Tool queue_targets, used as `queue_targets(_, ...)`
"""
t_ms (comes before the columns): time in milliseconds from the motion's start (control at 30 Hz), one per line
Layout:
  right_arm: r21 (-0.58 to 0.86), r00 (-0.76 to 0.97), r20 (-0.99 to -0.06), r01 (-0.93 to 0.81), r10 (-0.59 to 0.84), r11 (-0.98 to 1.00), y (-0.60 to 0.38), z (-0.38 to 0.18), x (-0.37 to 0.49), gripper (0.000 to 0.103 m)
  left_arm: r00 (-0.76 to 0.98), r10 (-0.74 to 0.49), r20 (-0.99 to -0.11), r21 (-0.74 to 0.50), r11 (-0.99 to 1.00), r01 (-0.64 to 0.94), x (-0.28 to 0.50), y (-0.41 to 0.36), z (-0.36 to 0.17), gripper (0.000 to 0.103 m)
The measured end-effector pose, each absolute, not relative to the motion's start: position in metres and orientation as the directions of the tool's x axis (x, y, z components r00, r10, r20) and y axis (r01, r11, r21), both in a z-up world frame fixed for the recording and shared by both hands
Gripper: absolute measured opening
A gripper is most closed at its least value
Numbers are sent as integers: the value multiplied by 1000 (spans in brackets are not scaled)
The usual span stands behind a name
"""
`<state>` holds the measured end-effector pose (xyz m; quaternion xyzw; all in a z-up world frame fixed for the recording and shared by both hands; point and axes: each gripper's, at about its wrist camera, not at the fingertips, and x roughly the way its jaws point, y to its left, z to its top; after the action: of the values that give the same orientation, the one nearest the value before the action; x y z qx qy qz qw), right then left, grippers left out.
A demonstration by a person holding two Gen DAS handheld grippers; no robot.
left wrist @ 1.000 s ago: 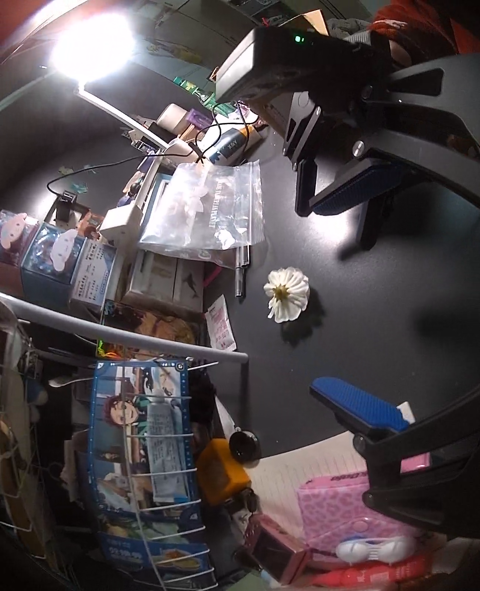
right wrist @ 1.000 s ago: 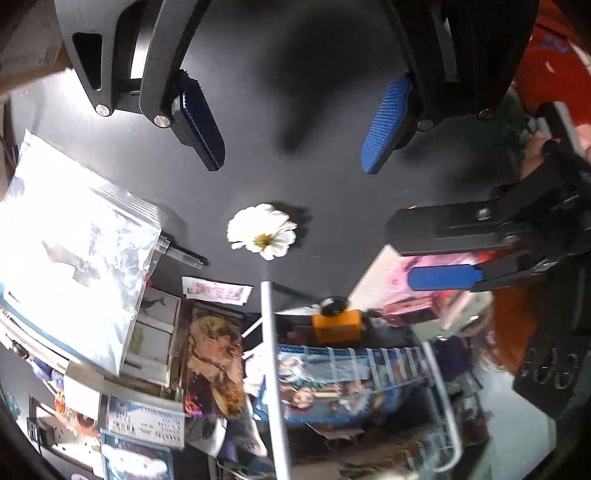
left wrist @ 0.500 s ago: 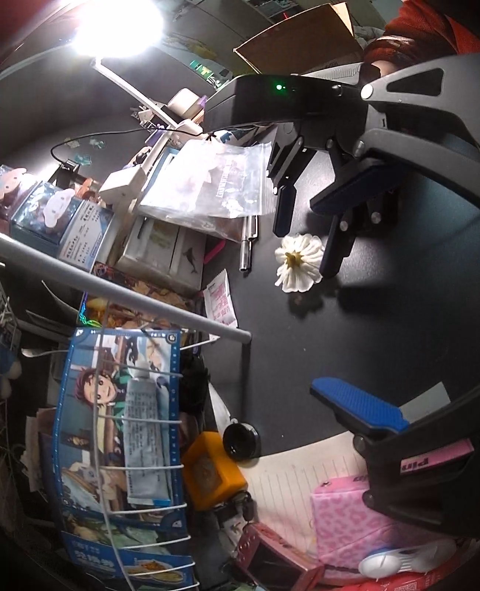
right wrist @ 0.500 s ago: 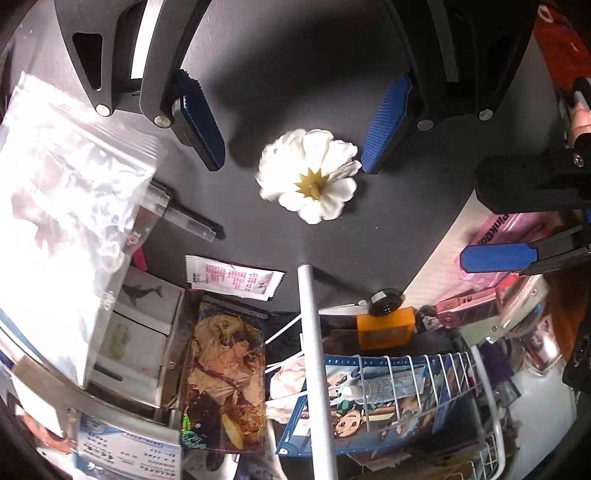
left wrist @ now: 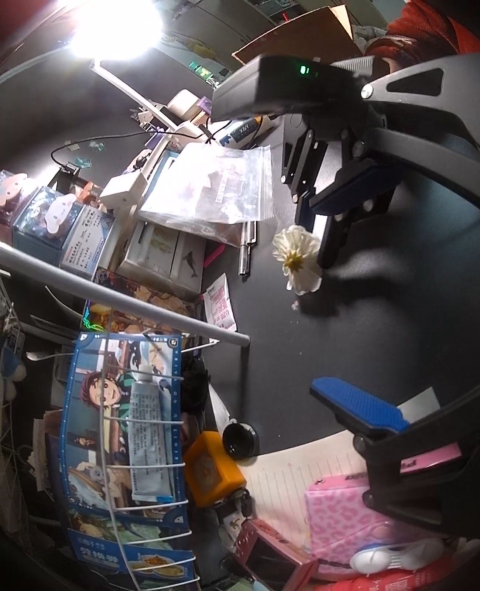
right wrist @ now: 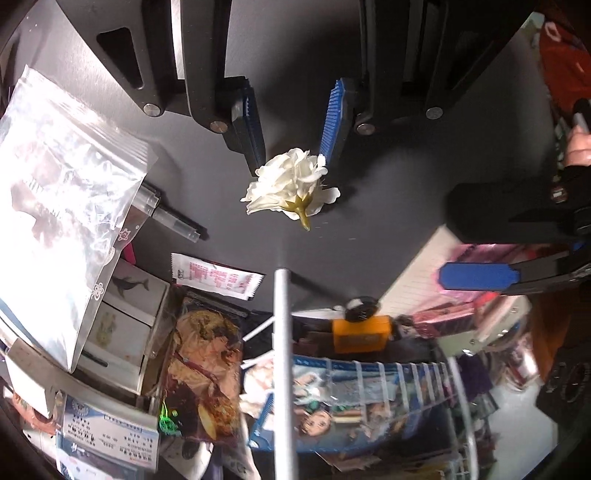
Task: Organize objects
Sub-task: 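Close the right gripper on the white daisy flower and lift, then carry the daisy into the box and open the right gripper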
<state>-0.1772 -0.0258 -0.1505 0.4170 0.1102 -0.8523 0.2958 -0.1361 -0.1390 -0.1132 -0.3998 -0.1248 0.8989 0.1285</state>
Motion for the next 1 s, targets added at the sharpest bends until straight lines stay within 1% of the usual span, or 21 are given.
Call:
queue_targets(167,96,-467,-731,652,-498,-752,-21,-125,-138,25,-638,402,-657,-371,-909,-189,-119,-125,-103,87)
queue_targets(267,96,-474,-696,683,-540,-724,-19,-106,-112,25,-639,427,-640,-377,-899,-224,-107,-113,-94,86)
queue_targets(333,79,-494,-668,697,-557,-713,-16,-91,-92,25,-639,457,-619,-386,-885,-259,-97,-103,-85,79)
queue_targets(400,68,-510,-647,701,-566,-710,-12,-78,-78,25,-638,489,-595,-395,-869,-297,-86,-93,-74,67)
queue_targets(533,52,-539,-609,706,-583,-707,0,-55,-55,25,-646,515,-564,-392,-855,-339,-69,-77,-53,56)
queue_targets(567,47,-547,-597,707,-587,-706,5,-49,-48,25,-649,518,-557,-387,-853,-349,-65,-72,-48,51)
queue_targets(600,40,-554,-589,707,-588,-706,9,-43,-43,25,-652,520,-552,-378,-853,-361,-61,-66,-42,49)
queue_targets(700,10,-592,-562,694,-577,-720,25,-28,-29,25,-649,537,-538,-356,-844,-402,-54,-45,-25,44)
queue_targets(800,-2,-626,-538,671,-565,-742,46,-14,-18,25,-650,552,-522,-338,-834,-437,-51,-25,-11,42)
queue_targets(867,-13,-649,-527,651,-548,-759,62,-3,-12,25,-647,566,-512,-318,-824,-469,-51,-8,1,37)
queue_targets(1000,-29,-694,-508,606,-511,-795,97,15,-4,25,-642,578,-503,-268,-811,-521,-57,32,24,36)
